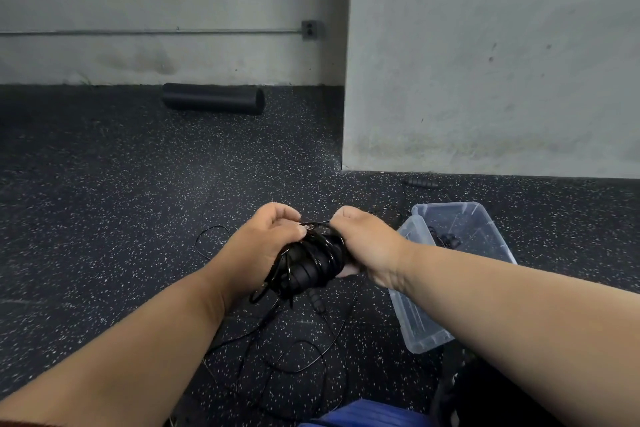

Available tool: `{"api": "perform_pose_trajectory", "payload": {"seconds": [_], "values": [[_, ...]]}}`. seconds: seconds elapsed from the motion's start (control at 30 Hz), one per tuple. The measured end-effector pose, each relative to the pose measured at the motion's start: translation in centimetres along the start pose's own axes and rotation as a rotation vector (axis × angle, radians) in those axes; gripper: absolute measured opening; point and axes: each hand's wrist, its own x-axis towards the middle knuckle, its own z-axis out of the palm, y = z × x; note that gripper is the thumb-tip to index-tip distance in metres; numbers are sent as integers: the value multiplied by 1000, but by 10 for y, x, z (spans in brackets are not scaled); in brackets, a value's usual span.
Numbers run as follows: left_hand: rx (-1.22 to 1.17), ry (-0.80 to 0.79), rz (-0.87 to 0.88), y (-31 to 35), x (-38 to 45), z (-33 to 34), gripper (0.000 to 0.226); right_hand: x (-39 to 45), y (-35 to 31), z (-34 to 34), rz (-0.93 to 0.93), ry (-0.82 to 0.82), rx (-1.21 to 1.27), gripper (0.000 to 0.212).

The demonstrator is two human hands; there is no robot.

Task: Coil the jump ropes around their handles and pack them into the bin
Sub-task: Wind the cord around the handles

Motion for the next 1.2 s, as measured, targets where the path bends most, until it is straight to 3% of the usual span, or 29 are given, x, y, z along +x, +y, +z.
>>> {"api": "perform_pose_trajectory", "payload": {"seconds": [0.13,0.27,0.37,0.47,0.63,0.77,0.87,1.03,1.2], "values": [[-365,100,-29,-8,3,3,28,4,5,2,-26,81,19,4],[-569,260,3,-18,0,16,27,8,9,3,-39,159,20,5],[-514,368,78,-25,-4,28,31,11,8,1,-39,207,46,5],[-304,402,144,-36,-8,39,32,11,6,0,-77,242,53,7],[-204,349,140,-50,-15,49,99,13,10,4,-63,291,71,7],[-374,397,70,-53,-11,45,86,12,10,4,-79,294,101,7],[-457,402,45,-48,-8,46,54,12,11,4,-74,290,95,9],[-176,266,163,-49,-12,47,65,12,13,1,-113,286,-47,16],[77,266,241,-36,-10,36,67,11,8,-4,-117,256,-114,20]]}}
